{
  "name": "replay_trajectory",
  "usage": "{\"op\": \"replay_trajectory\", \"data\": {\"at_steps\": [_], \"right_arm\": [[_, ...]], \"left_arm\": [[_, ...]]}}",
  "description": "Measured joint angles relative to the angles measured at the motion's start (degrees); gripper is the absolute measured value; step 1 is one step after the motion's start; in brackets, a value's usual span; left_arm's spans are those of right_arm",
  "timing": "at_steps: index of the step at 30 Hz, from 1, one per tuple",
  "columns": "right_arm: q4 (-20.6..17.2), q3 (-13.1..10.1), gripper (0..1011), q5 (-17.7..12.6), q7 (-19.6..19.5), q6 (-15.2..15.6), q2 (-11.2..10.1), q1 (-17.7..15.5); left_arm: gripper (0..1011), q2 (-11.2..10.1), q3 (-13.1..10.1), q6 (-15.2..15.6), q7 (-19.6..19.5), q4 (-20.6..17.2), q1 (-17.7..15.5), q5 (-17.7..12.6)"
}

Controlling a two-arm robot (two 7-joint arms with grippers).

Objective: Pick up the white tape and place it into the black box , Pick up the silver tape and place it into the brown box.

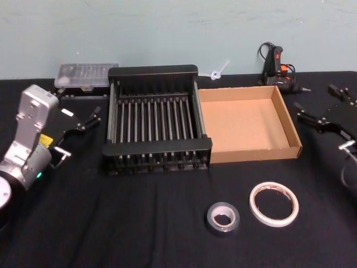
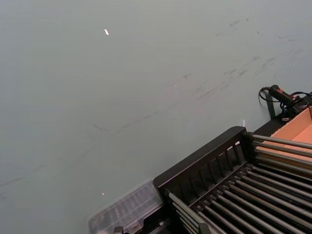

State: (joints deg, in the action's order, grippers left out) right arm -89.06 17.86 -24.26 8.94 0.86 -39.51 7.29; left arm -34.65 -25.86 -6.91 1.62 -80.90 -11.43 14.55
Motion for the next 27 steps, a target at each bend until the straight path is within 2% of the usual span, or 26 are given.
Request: {"op": "replay_trajectory", "data": {"at_steps": [5,12,19,27], "right_arm": [[-4.95,-2.93,1002,-3.46,2.81,4.83,-3.07,-3.03],[-10.36,-6.21,1002,-7.54,5.78,10.06,-5.80,-7.59],[-13.80,-8.06,1000,-9.81,7.64,14.18,-7.06,-11.73],[-14.81,-8.40,1002,-10.20,9.09,17.63,-7.45,-14.04]], "left_arm": [[1001,0.00,0.00,0.00,0.00,0.00,0.00,0.00],[1001,0.00,0.00,0.00,0.00,0.00,0.00,0.00],[1001,0.00,0.00,0.00,0.00,0.00,0.00,0.00],[1001,0.00,0.00,0.00,0.00,0.00,0.00,0.00]]}}
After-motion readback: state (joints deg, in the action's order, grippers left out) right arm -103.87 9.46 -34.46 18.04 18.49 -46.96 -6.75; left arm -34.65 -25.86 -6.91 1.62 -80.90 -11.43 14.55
